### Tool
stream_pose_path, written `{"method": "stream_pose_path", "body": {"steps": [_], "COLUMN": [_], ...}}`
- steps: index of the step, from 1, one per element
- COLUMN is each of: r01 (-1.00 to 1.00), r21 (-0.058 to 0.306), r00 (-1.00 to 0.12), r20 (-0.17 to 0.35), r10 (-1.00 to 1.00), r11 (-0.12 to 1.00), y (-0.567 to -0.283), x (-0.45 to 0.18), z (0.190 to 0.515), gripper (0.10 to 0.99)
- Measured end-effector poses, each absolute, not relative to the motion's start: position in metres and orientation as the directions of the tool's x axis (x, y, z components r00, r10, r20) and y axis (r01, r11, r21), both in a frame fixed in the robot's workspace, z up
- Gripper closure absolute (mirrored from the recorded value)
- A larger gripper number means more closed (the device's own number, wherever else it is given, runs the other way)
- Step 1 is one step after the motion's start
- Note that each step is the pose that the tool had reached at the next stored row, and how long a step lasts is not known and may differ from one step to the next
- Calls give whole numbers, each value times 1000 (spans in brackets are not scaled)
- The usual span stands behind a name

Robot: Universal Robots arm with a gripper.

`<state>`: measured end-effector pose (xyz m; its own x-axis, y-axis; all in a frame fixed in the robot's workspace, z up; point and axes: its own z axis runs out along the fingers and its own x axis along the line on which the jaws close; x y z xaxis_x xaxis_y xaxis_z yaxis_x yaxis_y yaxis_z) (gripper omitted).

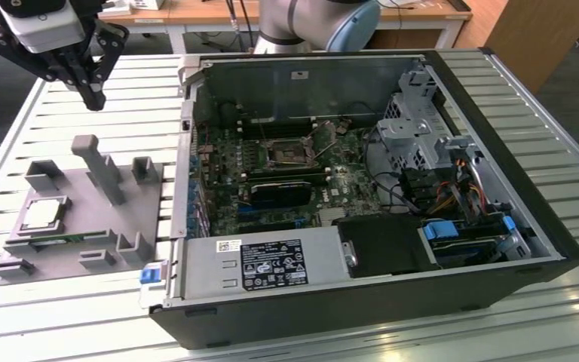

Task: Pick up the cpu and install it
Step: 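Reach for the cpu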

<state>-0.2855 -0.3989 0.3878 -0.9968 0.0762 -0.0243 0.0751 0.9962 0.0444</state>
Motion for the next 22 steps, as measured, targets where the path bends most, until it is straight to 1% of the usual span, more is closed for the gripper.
{"method": "stream_pose_path", "body": {"steps": [22], "r01": [75], "r21": [44], "r00": [-997], "r20": [-24], "r10": [76], "r11": [996], "y": [-399], "x": [-303], "z": [387], "gripper": [980]}}
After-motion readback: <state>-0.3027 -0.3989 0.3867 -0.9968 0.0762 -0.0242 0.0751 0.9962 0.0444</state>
